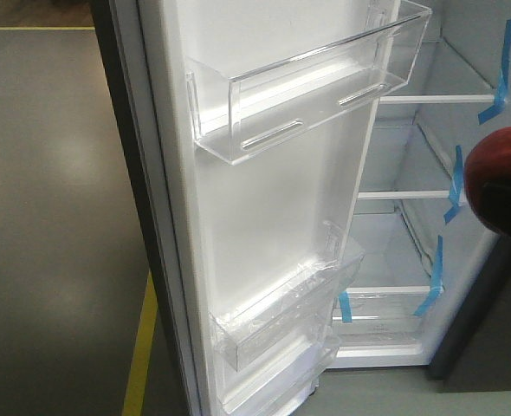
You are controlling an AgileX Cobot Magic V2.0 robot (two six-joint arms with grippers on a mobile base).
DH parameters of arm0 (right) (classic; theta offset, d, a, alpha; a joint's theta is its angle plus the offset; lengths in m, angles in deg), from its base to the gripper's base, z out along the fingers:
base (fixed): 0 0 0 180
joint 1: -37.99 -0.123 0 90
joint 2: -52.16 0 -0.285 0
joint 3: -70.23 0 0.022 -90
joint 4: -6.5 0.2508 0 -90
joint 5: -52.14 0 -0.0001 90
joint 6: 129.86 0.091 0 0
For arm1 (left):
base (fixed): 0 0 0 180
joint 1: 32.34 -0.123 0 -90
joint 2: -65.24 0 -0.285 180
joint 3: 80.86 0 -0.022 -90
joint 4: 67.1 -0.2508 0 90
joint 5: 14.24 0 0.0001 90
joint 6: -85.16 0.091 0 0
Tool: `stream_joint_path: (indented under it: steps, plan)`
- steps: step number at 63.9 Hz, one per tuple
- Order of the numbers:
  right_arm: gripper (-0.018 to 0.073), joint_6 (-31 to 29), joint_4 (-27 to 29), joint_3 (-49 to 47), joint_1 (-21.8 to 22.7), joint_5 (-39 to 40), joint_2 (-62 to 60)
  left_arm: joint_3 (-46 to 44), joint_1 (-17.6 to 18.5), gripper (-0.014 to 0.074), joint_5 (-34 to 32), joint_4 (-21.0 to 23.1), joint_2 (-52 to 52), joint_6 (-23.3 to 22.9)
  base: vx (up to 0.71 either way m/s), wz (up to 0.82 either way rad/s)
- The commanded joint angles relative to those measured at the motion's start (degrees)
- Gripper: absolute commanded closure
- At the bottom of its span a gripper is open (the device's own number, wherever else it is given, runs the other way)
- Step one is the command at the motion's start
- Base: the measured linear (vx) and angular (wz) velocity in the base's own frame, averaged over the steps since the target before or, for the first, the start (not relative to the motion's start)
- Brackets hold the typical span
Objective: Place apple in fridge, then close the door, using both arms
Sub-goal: 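Raise the right gripper with the apple over the upper door shelf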
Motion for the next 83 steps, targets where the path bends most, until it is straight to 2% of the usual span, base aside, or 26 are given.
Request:
stream_joint_path:
  steps: [1, 83]
  plan:
    - [0.0566, -0.26, 2.87, -1.52, 0.18, 3.27, -0.01, 1.20, -0.05, 0.0603, -4.20, -0.20, 0.34, -0.12, 0.00, 0.00]
    - [0.0566, -0.26, 2.87, -1.52, 0.18, 3.27, -0.01, 1.20, -0.05, 0.0603, -4.20, -0.20, 0.34, -0.12, 0.00, 0.00]
